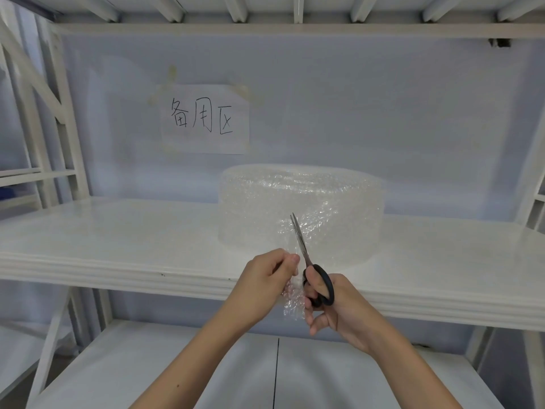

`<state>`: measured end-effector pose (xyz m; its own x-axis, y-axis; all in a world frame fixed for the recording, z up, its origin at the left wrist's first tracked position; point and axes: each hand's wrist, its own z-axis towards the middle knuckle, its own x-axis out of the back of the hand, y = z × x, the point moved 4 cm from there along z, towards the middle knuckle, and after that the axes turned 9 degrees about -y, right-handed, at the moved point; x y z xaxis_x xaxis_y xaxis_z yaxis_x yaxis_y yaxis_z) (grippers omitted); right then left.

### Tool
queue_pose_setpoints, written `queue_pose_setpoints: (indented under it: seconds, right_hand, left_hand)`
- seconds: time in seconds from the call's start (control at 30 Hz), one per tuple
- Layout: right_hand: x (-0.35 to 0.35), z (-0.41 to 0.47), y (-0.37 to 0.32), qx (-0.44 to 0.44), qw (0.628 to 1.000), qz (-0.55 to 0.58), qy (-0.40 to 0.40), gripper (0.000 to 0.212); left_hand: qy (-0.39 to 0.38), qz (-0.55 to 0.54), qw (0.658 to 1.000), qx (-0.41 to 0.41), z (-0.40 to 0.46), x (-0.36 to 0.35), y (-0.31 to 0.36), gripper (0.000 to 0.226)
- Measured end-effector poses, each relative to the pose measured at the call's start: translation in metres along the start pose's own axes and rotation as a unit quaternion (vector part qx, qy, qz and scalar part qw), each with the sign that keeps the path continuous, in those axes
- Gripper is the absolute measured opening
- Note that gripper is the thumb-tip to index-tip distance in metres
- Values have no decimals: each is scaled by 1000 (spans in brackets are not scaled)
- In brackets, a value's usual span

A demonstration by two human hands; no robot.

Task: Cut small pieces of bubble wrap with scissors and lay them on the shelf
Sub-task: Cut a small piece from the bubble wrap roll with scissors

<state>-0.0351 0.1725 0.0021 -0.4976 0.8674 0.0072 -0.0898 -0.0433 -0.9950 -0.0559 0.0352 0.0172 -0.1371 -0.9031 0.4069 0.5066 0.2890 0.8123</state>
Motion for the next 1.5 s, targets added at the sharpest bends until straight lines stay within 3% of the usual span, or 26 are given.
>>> queue_pose_setpoints:
  seconds: [0.3,1.3,1.4,1.5]
  right_hand:
    - [2,4,-7,9,1000,-4,-9,52]
    - [-5,11,-25,17,999,-30,-10,45]
    - [-9,8,-30,44,998,-51,21,44]
    - [-4,2,-41,83,990,-34,111,43]
  left_hand:
    - [-7,-14,1000,3,-4,-4,-2,34]
    - [-14,-44,999,10,-18,-1,-2,33]
    - [16,-49,998,20,-18,6,-3,34]
    - [48,-92,994,37,-17,12,-1,34]
